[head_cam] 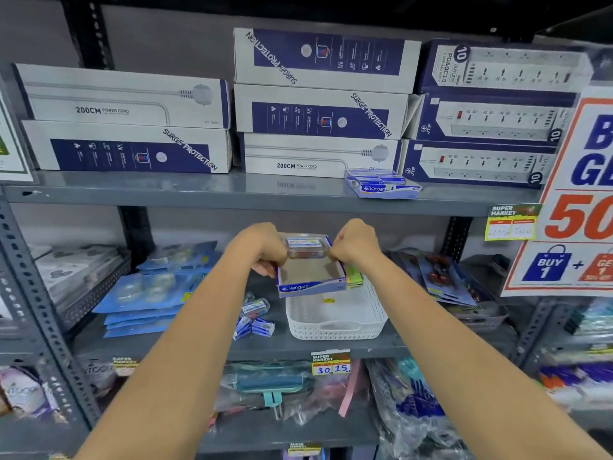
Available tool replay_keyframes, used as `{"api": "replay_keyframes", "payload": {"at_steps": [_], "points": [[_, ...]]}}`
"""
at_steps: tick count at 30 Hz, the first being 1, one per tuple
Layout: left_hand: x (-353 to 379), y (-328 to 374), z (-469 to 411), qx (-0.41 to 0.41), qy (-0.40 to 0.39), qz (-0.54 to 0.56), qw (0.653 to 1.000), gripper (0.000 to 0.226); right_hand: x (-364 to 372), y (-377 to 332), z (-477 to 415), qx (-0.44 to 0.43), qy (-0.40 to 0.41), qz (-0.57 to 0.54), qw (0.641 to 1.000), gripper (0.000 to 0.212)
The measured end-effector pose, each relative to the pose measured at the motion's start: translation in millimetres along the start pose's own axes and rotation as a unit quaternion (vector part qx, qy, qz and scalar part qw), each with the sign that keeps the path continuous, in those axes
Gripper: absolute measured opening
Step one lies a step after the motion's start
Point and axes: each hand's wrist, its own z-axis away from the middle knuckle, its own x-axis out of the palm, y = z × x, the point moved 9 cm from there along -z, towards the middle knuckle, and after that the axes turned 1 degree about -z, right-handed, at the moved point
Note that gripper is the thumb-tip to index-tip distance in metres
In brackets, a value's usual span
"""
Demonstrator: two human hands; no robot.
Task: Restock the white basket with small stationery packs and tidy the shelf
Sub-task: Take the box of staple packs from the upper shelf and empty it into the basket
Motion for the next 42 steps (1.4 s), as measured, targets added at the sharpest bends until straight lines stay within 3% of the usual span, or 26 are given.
{"api": "replay_keyframes", "payload": {"at_steps": [4,15,19,32,42], "points": [[18.9,-7.4,-30.9,-0.007,0.055,0.014,0.998,0.010,14.1,22.7,-23.7,0.023,-0.008,-0.011,1.000,0.024],[68.6,-30.5,-104.3,-0.063,0.145,0.017,0.987,0.027,78.6,77.0,-93.7,0.033,-0.031,0.008,0.999,0.037],[92.4,-48.8,-127.1,-0.083,0.137,0.028,0.987,0.030,107.4,90.6,-101.1,0.028,-0.061,0.034,0.997,0.012],[144.9,-73.5,-165.4,-0.071,0.073,-0.071,0.992,0.030,173.7,133.8,-110.4,0.064,-0.122,0.078,0.987,0.011],[177.5,-57.2,-183.9,-0.042,0.015,-0.285,0.958,0.035,194.5,157.1,-106.0,0.067,-0.158,0.108,0.979,0.019]]}}
